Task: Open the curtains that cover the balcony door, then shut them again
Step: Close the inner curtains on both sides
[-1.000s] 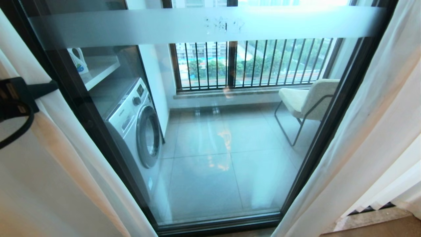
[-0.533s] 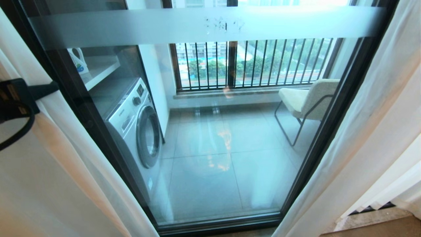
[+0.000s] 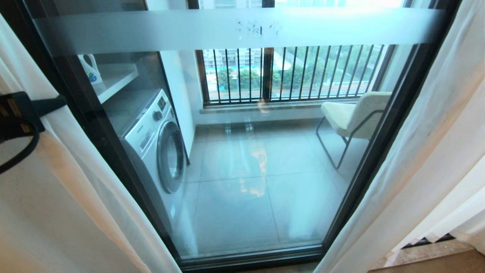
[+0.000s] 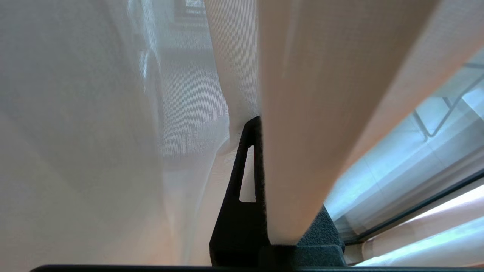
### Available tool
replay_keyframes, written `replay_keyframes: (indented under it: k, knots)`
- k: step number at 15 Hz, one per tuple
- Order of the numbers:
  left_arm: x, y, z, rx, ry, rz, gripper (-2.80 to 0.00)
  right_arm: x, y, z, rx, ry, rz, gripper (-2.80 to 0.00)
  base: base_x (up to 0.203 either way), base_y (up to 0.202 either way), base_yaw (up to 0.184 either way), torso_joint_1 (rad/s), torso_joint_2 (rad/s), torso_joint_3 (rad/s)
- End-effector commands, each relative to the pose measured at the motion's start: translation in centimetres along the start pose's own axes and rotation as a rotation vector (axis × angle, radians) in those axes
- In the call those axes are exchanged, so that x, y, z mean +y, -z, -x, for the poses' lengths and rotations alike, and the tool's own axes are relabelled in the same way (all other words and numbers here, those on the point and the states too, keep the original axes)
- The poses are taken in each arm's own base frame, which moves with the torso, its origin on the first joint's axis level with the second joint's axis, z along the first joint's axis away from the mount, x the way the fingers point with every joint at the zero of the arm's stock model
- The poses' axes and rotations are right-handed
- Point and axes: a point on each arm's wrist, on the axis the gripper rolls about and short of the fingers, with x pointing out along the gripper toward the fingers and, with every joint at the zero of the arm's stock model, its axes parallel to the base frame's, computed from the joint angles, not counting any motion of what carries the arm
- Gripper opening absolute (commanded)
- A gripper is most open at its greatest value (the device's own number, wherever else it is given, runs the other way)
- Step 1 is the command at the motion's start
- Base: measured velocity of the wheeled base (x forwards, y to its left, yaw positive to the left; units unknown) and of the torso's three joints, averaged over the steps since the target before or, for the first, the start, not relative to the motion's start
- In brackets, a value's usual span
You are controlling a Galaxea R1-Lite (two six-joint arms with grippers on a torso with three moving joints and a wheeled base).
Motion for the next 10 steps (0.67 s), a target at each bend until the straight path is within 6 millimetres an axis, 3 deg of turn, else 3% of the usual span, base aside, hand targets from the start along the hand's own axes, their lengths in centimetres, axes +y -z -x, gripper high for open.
replay_keyframes:
  k: [1,10]
  knots:
    - [0.03,0.12,-0.11,0.006,0.001,0.002,-2.80,0.00,0.00,0.00,0.000,0.000,0.001,-2.80,0.001,-0.141,-0.003,0.006,0.00,0.006]
    - [0.02,0.17,-0.03,0.006,0.001,0.000,-2.80,0.00,0.00,0.00,0.000,0.000,0.000,-2.80,0.000,-0.187,0.001,0.003,0.00,0.002]
